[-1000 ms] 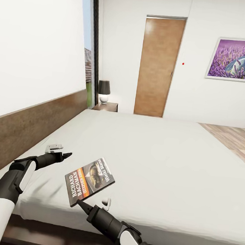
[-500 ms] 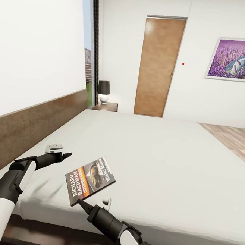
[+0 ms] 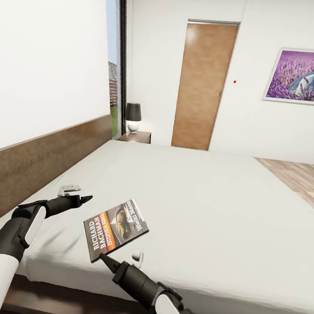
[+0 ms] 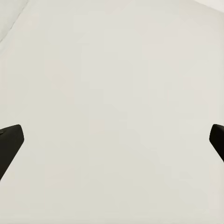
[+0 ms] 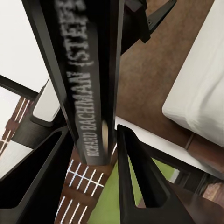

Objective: In the bedroom, move the book from the bed onto either nightstand, and place the two sandals side by side next to the bed.

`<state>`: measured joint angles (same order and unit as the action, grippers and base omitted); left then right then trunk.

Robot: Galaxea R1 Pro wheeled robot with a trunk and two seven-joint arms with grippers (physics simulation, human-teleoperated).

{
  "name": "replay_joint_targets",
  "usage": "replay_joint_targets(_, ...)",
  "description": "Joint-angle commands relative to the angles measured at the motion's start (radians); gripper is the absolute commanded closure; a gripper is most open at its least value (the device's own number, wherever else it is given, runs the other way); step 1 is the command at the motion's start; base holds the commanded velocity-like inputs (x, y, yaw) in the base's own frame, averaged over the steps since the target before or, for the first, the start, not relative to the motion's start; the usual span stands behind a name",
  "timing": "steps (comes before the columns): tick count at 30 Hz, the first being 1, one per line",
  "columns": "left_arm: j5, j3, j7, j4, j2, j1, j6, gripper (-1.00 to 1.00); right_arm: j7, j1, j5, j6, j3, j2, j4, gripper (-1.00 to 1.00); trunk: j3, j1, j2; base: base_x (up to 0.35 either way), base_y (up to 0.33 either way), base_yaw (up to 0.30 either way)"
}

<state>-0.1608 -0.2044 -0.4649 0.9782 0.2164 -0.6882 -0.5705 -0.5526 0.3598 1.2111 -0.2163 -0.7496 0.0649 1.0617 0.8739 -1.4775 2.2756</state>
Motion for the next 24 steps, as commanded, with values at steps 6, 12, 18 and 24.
replay_joint_targets(6, -0.007, -0.002, -0.001, 0.001, 0.000, -0.001, -0.008, -1.00, -0.004, 0.000, 0.008, -0.008, -0.002, -0.007, 0.003, 1.00, 0.001, 0.000, 0.000, 0.000, 0.000, 0.000)
replay_joint_targets(12, -0.008, -0.003, -0.001, 0.001, 0.000, -0.001, -0.009, -1.00, 0.002, 0.000, 0.006, -0.008, -0.003, -0.010, 0.004, 1.00, 0.001, 0.000, 0.000, 0.000, 0.000, 0.000)
replay_joint_targets(18, -0.008, -0.002, -0.001, 0.001, 0.000, -0.001, -0.008, -1.00, 0.005, -0.001, 0.004, -0.008, -0.007, -0.011, 0.005, 1.00, 0.001, 0.000, 0.000, 0.000, 0.000, 0.000)
replay_joint_targets(24, -0.008, -0.001, -0.001, 0.001, -0.001, -0.001, -0.008, -1.00, 0.005, 0.000, 0.004, -0.008, -0.010, -0.011, 0.007, 1.00, 0.001, 0.000, 0.000, 0.000, 0.000, 0.000)
